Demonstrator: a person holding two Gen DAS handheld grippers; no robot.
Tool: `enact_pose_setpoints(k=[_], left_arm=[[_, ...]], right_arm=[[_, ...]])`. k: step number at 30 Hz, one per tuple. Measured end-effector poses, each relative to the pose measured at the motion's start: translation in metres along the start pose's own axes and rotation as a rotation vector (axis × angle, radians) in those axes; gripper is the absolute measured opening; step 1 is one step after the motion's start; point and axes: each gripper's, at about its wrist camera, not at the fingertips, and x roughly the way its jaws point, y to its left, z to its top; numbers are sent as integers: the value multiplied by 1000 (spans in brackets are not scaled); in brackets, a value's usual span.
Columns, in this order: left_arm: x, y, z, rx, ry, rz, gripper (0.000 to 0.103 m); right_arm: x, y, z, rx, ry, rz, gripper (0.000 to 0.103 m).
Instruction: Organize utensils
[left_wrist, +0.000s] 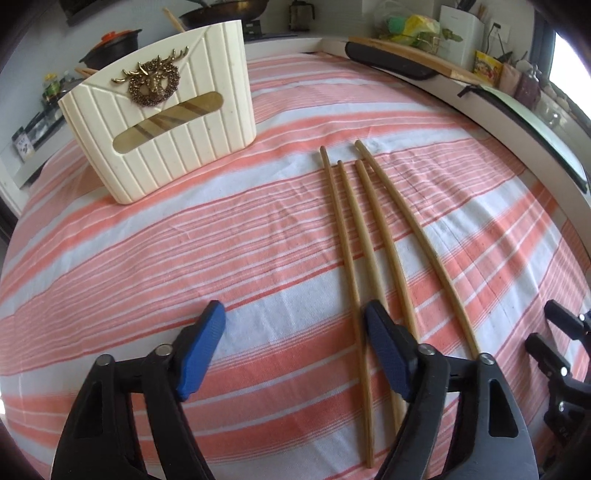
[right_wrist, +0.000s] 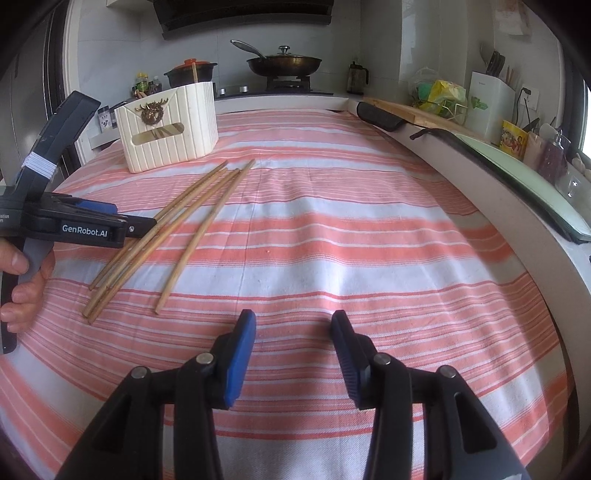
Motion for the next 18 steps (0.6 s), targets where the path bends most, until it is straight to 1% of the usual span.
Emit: enact_pose_setpoints(k=[1, 2, 3, 6, 9, 11, 13, 16, 18], left_arm=[[-1, -1, 2, -1, -2, -7, 51], [-2, -2, 3, -1, -5, -14, 23], [-3, -3, 2, -5, -4, -21, 5], [-8, 1, -5, -59, -10, 20, 4], [-21, 19, -23, -161, -8, 53, 4], [-35, 35, -41, -222, -11, 71, 5], [-52, 51, -62, -278, -9, 111, 5], [-74, 73, -93, -360, -17, 119, 6], [-86, 84, -108, -391, -28, 134, 6]], right_arm=[[0, 0, 0, 1, 0, 1, 44], [0, 0, 0, 2, 0, 2, 44], [0, 0, 0, 3, 0, 2, 44], [0, 0, 0, 1, 0, 1, 44], [0, 0, 0, 3, 0, 3, 44], [0, 0, 1, 6, 0, 5, 44], [0, 0, 1, 5, 0, 4, 44], [0, 0, 1, 5, 0, 4, 44], [0, -1, 1, 6, 1, 4, 44]])
